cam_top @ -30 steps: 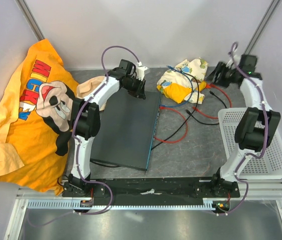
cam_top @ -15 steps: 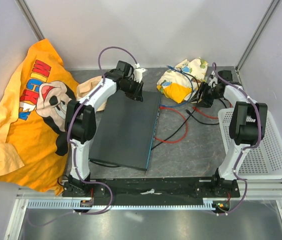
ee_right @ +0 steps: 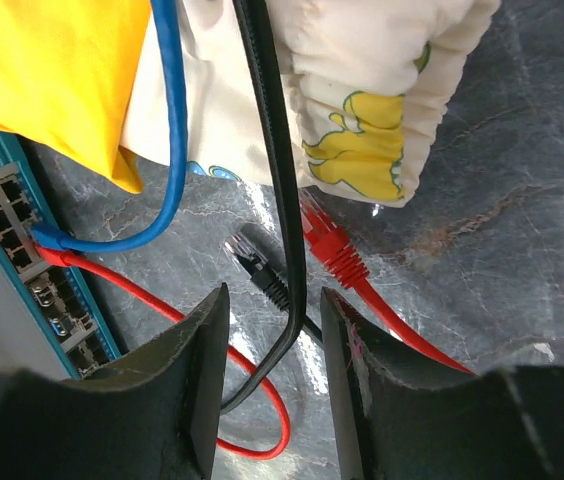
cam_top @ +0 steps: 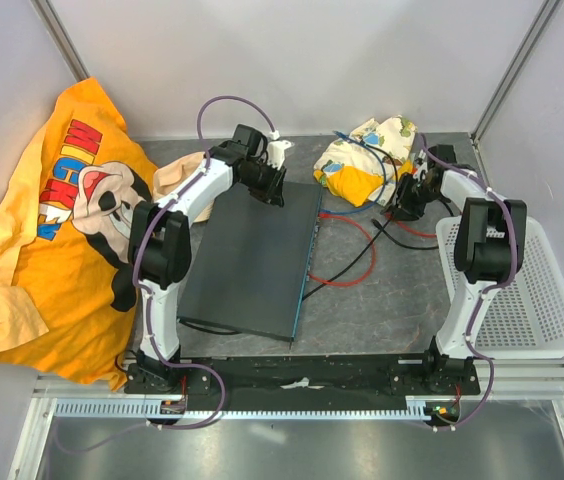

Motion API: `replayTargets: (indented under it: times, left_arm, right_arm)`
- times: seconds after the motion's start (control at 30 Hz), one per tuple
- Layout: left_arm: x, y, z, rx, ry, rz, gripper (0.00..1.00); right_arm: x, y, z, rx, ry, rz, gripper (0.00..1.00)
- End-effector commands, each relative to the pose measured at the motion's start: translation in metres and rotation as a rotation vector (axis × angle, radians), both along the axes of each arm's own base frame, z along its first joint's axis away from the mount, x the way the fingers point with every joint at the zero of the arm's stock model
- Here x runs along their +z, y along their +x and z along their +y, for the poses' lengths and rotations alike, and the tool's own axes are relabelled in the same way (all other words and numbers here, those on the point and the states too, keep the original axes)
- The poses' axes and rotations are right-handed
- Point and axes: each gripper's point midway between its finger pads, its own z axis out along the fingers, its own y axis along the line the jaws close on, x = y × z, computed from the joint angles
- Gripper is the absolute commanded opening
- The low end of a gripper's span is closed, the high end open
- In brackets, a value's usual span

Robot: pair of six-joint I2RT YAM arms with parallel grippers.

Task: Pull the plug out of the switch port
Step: Pick up the connector from the center of the board.

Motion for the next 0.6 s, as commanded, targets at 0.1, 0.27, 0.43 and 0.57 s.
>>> replayTargets:
  times: [0.1,0.27,0.43,0.57]
  left_arm:
    - [0.022,-0.005,-0.004,-0.042,0.01,-0.076,0.26]
    - [0.022,-0.006,-0.003,-0.043,0.018,-0.08,0.26]
    - [0.021,-0.007,-0.005,-0.046,0.011,-0.073,0.26]
    - [0.024,-0.008,-0.005,-0.045,0.005,-0.071,0.26]
  right_arm:
    - [-0.003,0.007,0.01,0.008,0.019,-0.018,0.15]
    - [0.06,0.029,0.012,0.057,0.044,-0.176,0.0]
    - [0.162,0.056,0.016,0.111,0.122,-0.454,0.0]
    - [0.259,0.067,0.001,0.109,0.113,-0.671,0.0]
